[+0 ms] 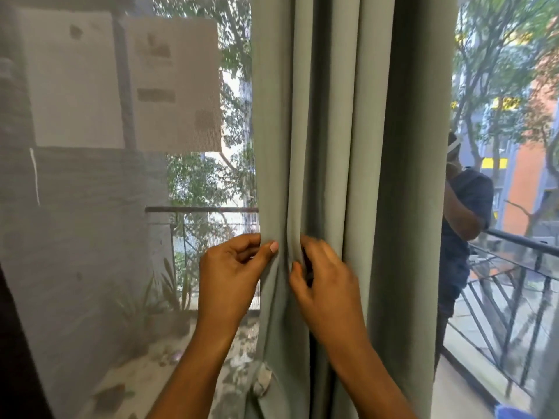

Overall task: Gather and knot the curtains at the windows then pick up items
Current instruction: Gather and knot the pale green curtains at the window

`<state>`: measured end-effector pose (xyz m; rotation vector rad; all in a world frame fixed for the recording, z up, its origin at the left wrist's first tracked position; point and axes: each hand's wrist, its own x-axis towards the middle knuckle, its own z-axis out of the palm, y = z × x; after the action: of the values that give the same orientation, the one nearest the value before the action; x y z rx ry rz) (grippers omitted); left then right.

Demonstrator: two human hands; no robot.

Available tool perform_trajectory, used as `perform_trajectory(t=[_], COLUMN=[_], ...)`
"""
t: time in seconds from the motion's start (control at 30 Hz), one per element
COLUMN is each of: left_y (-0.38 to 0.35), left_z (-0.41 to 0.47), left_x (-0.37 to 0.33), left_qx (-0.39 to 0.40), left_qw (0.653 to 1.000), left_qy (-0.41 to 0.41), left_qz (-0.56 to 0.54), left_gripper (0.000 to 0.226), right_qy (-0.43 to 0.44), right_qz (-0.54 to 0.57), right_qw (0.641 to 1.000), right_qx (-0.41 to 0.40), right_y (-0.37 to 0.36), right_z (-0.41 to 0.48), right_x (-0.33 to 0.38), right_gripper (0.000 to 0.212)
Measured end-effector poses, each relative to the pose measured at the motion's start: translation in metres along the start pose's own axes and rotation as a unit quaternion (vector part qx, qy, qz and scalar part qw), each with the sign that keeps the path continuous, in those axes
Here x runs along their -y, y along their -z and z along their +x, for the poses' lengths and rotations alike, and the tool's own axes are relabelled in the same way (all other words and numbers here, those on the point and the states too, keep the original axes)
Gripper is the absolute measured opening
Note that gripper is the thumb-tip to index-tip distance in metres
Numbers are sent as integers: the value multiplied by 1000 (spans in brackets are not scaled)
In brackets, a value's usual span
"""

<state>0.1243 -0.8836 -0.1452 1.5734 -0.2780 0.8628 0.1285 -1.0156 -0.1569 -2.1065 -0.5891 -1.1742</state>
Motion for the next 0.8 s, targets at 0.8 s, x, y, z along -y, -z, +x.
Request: perform_trajectory(t=[0.8], left_y=[0], left_z=[-110], left_x=[44], left_qx=[9], left_qw=[1000], left_qy=[24], left_qz=[7], left_gripper=[10], right_qy=[-6], right_qz=[32], right_qw=[999], right_qx=[43], right_y=[-40], right_z=[-122], right_x=[-13], right_gripper=[27])
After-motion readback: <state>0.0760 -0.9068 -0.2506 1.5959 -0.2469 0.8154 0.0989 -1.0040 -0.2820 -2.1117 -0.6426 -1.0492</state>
